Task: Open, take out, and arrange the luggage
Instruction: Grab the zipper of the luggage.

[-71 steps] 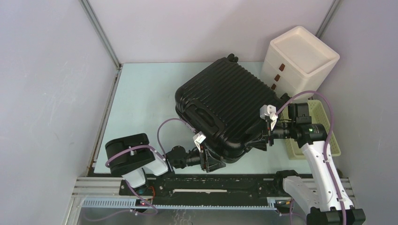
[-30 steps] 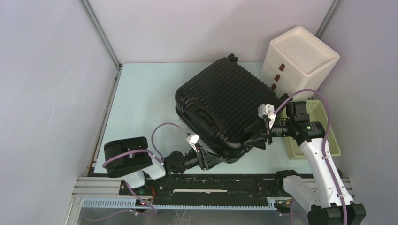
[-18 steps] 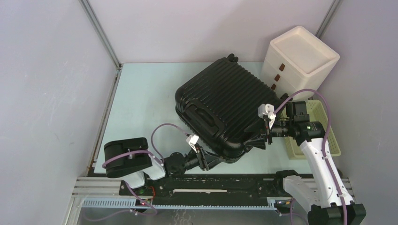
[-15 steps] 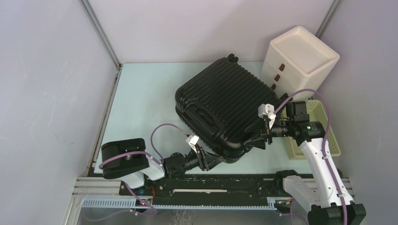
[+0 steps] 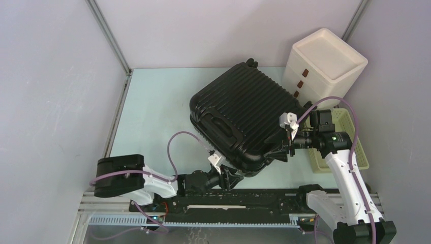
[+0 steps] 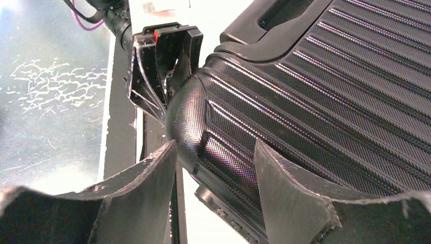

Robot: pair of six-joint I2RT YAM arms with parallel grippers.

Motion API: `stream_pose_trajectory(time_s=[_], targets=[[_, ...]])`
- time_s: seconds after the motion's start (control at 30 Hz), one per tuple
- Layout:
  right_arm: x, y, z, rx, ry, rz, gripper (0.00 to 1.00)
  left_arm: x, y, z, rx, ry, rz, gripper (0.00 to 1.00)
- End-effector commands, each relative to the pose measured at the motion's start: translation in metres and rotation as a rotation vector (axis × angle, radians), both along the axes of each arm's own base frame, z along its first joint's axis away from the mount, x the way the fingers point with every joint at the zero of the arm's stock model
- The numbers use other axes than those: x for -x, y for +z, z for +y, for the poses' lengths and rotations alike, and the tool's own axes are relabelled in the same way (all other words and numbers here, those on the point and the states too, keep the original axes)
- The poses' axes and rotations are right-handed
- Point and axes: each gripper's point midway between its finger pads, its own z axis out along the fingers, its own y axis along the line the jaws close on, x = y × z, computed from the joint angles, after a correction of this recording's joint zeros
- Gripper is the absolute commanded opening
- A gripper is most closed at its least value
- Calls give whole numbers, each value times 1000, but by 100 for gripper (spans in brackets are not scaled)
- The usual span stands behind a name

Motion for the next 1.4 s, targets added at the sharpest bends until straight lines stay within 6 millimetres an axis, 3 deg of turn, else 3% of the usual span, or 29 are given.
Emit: stream_pose_trajectory(time_s=[0.0,0.27,0.57,0.83,0.97,1.17,1.37], targets=[[-1,-10,-5,54,-29,29,66,-14,4,0,-47,84,-139,54],[0,-11,-4,58,-24,27,66,-16,9,0,-81,130,-307,53],[0,-11,-4,60,-22,24,66,-29,12,0,-103,238,-357,50],[-1,-12,-4,63,-22,27,66,-17,11,-13,-103,232,-382,48],[-1,-12,-4,65,-23,27,66,-11,10,-18,-126,249,-423,40],[-1,-13,-5,66,-25,31,66,-16,10,-13,-162,308,-451,36],[-1,-13,-4,67,-23,32,66,-19,10,-10,-173,333,-455,39]])
